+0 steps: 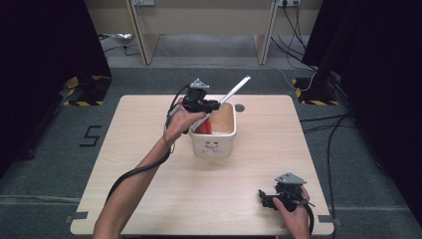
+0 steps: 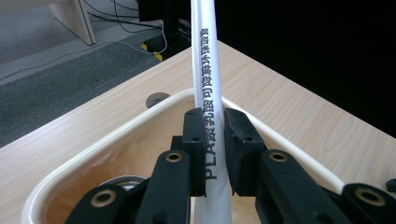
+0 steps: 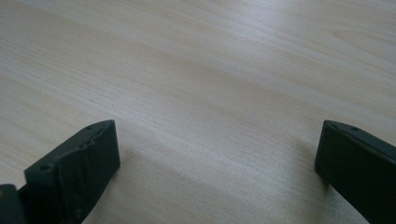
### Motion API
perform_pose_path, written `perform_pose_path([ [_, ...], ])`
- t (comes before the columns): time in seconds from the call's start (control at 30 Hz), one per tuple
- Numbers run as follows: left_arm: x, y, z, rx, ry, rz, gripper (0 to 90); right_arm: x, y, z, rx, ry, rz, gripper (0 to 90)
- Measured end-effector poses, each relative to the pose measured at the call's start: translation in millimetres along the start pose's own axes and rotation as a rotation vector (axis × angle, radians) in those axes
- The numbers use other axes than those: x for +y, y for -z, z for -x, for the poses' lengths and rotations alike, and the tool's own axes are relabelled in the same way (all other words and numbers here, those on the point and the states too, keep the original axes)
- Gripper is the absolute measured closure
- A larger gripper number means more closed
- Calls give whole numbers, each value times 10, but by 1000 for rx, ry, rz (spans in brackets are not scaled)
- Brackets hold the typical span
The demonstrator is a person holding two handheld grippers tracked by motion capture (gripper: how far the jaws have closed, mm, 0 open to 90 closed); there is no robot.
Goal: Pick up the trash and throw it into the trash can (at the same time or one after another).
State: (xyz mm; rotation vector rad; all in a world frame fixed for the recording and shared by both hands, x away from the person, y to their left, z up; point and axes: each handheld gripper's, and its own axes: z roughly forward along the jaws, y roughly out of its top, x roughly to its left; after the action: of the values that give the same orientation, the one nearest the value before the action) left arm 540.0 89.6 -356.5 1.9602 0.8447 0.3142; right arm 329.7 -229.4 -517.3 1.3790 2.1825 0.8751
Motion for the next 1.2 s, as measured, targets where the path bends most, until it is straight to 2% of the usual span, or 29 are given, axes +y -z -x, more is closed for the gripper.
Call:
perform_pose_path([
  [0.33,-13,-117,0,-9,9,-16,786,0,0,0,0,0,0,2],
  [0.63,-38,-138,59,-15,-22,-54,782,0,0,0,0,0,0,2],
  [0.87,-73,-185,3,-5,-8,-79,780,0,-1,1,4,6,1,2],
  [1.1,-73,-195,32,-13,-18,-116,765,0,-1,1,4,7,1,2],
  [1.2,-73,-193,12,-4,-7,-114,741,0,-2,1,4,7,2,2],
])
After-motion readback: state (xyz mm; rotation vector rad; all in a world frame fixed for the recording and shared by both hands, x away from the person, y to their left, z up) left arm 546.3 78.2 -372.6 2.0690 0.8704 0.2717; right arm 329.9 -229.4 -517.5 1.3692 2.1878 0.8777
